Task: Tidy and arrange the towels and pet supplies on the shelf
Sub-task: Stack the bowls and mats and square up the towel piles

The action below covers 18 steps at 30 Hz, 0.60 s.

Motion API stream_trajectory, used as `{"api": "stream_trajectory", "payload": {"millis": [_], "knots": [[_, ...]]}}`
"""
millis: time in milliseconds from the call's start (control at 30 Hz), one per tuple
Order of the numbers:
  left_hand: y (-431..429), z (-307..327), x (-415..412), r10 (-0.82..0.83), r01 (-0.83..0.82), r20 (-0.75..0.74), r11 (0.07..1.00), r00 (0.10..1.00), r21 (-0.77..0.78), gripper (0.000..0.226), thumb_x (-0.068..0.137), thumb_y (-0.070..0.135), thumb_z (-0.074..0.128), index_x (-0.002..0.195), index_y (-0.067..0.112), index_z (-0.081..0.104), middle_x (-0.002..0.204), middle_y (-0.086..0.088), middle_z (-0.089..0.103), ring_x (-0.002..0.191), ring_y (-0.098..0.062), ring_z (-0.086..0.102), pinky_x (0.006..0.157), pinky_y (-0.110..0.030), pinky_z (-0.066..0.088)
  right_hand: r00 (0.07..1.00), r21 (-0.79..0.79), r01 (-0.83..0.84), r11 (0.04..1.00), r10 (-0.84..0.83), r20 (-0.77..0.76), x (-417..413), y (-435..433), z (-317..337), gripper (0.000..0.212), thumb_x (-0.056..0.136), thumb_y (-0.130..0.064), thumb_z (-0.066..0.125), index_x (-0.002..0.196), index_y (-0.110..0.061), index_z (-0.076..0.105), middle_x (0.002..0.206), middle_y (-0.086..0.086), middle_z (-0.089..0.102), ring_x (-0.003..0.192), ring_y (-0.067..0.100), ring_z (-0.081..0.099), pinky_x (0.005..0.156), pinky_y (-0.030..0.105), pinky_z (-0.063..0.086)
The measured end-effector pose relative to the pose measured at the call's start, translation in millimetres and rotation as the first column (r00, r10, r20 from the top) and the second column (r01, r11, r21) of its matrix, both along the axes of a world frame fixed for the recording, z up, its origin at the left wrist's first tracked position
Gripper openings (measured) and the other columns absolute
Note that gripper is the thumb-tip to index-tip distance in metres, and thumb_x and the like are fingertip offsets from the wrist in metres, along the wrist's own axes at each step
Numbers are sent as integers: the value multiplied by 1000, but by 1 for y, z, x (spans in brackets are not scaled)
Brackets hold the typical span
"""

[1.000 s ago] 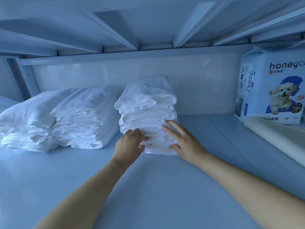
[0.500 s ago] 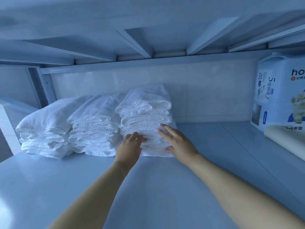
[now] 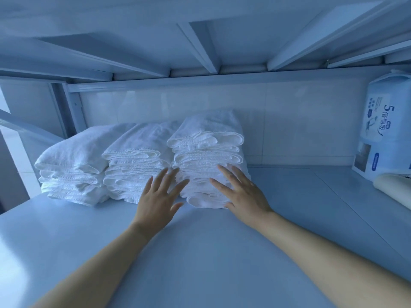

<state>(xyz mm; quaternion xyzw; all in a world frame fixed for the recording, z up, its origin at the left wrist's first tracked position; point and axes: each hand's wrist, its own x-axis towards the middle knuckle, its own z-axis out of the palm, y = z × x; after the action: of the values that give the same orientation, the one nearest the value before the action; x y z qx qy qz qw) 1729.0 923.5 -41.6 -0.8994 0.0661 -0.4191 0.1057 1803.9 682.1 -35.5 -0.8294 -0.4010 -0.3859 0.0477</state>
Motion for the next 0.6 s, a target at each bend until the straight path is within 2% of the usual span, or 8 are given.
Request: {"api": "stream_trajectory", "payload": {"millis": [67, 200, 267, 367, 467, 533, 600], "knots": [[7, -2, -2, 58, -59, -31, 997, 998, -41, 77, 68, 45, 75, 136, 32, 40, 149, -4, 27, 136, -33, 23, 98, -59, 37, 1000, -12, 26, 1000, -26, 5, -2, 14, 1, 97, 42, -21, 94, 130, -27, 51, 144, 5, 41, 123, 34, 50, 75, 42, 56], [12, -7, 1, 53, -67, -98, 986, 994, -155, 79, 73, 56, 64, 141, 39, 28, 154, 3, 10, 140, -35, 11, 96, -62, 39, 991, -29, 130, 991, -131, -22, -2, 34, 2, 104, 33, -24, 95, 129, -26, 53, 147, 6, 37, 129, 34, 37, 67, 47, 54], [15, -9, 7, 21, -42, -119, 983, 993, -180, 81, 74, 54, 65, 142, 38, 24, 155, 4, 5, 141, -36, 6, 94, -64, 39, 989, -35, 147, 989, -148, -20, 0, 36, 3, 105, 32, -28, 95, 129, -25, 54, 148, 5, 31, 130, 32, 31, 66, 46, 53], [17, -11, 17, -18, -9, -139, 980, 990, -198, 84, 75, 41, 72, 143, 33, 24, 156, 1, 5, 141, -38, 5, 92, -68, 36, 987, -53, 159, 986, -161, -21, 6, 37, 0, 103, 34, -31, 95, 128, -24, 55, 149, 6, 26, 131, 32, 29, 67, 45, 54], [23, -10, 28, -74, 30, -163, 966, 984, -256, 83, 79, 32, 69, 144, 35, 18, 157, 1, 2, 143, -34, 1, 95, -66, 37, 981, -48, 187, 981, -189, -53, 10, 41, 2, 102, 35, -30, 95, 129, -25, 54, 152, 6, 21, 132, 32, 30, 64, 42, 54], [28, -6, 37, -101, 39, -196, 954, 975, -296, 80, 83, 31, 65, 146, 36, 17, 157, 4, -3, 144, -29, -4, 94, -62, 42, 977, -74, 193, 978, -199, -76, 12, 48, 8, 98, 54, -29, 90, 138, -26, 41, 158, 4, 1, 140, 32, 21, 76, 44, 53], [30, -1, 45, -118, 39, -226, 945, 967, -324, 76, 85, 30, 63, 146, 35, 19, 157, 7, -5, 145, -25, -5, 92, -58, 46, 970, -125, 180, 976, -197, -146, 15, 54, 14, 87, 78, -22, 74, 147, -28, 20, 155, -3, -22, 145, 26, 0, 95, 48, 43]]}}
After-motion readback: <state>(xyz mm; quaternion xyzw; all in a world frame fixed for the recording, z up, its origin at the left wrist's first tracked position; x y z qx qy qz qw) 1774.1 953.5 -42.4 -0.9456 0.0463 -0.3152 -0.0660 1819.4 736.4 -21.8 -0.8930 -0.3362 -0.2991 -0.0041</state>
